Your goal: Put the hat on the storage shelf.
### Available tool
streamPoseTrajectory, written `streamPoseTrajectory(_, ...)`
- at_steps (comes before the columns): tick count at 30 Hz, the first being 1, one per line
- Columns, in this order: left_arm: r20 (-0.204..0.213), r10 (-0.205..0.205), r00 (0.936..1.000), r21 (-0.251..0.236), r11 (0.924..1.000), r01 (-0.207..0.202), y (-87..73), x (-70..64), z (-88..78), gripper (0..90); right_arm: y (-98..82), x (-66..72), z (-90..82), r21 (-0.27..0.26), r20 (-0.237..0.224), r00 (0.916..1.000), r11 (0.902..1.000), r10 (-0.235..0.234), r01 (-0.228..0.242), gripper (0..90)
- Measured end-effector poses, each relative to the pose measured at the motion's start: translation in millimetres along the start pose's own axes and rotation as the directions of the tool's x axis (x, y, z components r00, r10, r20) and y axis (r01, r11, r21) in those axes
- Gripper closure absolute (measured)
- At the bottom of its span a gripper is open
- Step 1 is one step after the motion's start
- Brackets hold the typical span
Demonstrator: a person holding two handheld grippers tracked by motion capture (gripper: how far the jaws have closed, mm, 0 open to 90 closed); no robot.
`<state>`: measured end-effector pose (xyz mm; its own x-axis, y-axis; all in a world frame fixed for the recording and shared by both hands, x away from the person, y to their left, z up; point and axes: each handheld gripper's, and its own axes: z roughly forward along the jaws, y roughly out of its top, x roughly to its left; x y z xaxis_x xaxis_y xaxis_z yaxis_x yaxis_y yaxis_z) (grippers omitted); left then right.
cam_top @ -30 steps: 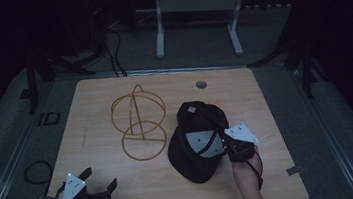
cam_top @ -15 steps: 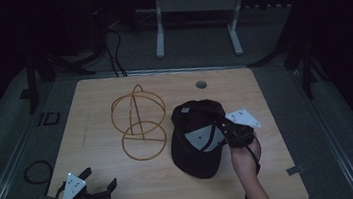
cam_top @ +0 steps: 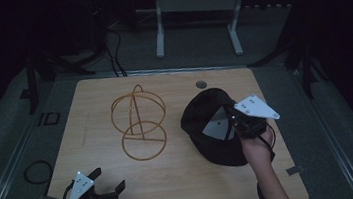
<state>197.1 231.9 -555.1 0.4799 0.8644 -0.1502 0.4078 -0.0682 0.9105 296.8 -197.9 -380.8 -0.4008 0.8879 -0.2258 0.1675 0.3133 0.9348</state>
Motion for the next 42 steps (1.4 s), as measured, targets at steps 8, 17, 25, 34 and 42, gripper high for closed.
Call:
streamPoseTrajectory(8, 0.059, 0.046, 0.9972, 0.024, 0.9986, -0.047, 8.9, -20.5, 3.9, 1.5, 12.1, -2.3, -31.7, -0.06, -0.111, 0.9938, 0.9981, 0.007, -0.014, 87.2)
streamPoseTrajectory(17, 0.184, 0.078, 0.9799, 0.021, 0.9963, -0.084, 30.4, -57.4, 9.6, 1.6, 4.1, 9.9, -60.0, -0.069, -0.239, 0.9706, 0.9975, -0.029, 0.013, 87.1)
streamPoseTrajectory(25, 0.254, 0.077, 0.9641, -0.036, 0.9969, -0.07, 59.3, -88.1, 11.8, 6.5, -7.2, 22.3, -67.1, -0.065, -0.297, 0.9542, 0.9977, -0.039, 0.021, 87.1)
streamPoseTrajectory(34, 0.261, 0.139, 0.9552, -0.071, 0.9897, -0.125, 83.3, -108.2, 25.4, 8.4, -2.9, 28.4, -67.4, -0.079, -0.34, 0.9396, 0.9967, -0.042, 0.016, 87.0)
streamPoseTrajectory(42, 0.202, 0.163, 0.9658, -0.064, 0.9862, -0.153, 96.3, -116.3, 42.9, 17.5, 5.0, 35.8, -70.2, -0.108, -0.369, 0.9273, 0.9939, -0.06, 0.022, 87.0)
